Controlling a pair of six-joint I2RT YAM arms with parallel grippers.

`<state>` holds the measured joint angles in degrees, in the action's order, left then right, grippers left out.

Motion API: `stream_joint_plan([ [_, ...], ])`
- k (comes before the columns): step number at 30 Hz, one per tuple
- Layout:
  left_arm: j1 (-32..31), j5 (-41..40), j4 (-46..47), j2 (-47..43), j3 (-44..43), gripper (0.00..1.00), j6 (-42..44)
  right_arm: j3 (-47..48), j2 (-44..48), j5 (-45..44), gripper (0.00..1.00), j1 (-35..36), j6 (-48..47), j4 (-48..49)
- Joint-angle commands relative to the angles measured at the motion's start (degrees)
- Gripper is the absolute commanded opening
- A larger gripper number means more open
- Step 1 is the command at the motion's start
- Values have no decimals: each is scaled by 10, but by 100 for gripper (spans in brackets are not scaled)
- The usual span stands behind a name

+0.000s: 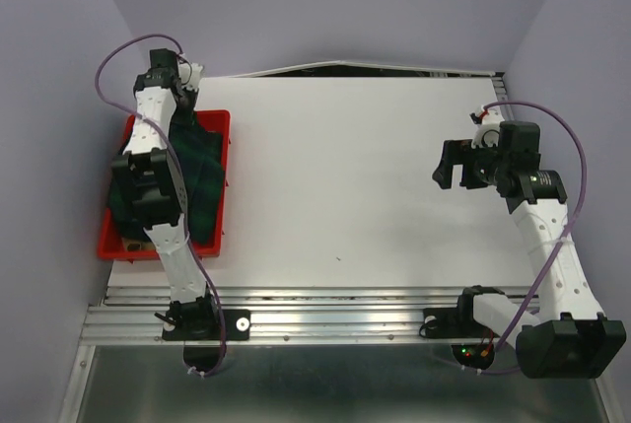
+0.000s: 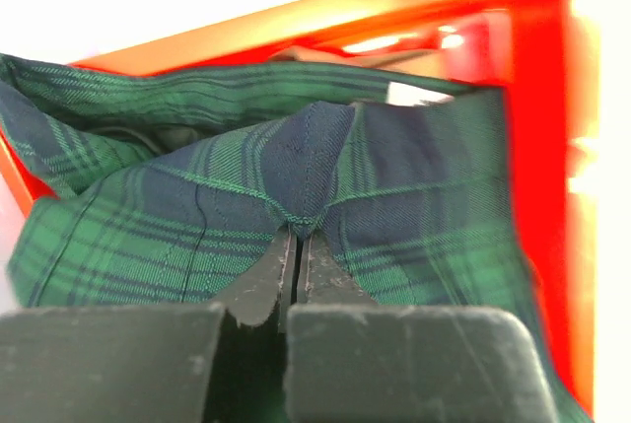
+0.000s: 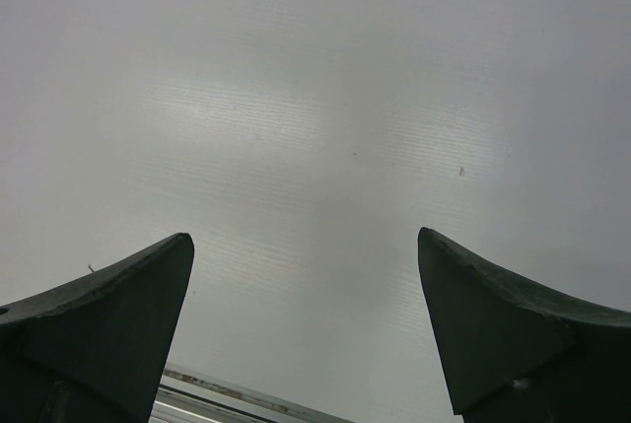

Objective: Fold and stack the skirts
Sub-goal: Grab the skirt from the pile, then move the skirt to the center of the board

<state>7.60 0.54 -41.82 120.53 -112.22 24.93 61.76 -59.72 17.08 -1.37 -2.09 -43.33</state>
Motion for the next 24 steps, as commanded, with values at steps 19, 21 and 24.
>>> stream_joint_plan([
  [19, -157, 543, 15, -369, -102, 0, -96, 73, -6, 11, 100, 2, 2, 8],
  [21, -175, 600, 13, -365, -79, 0, -77, 77, -10, 19, 100, 2, 1, 9],
  [24, -240, 586, 56, -376, 5, 0, -74, 84, -23, 29, 100, 2, -3, 8],
])
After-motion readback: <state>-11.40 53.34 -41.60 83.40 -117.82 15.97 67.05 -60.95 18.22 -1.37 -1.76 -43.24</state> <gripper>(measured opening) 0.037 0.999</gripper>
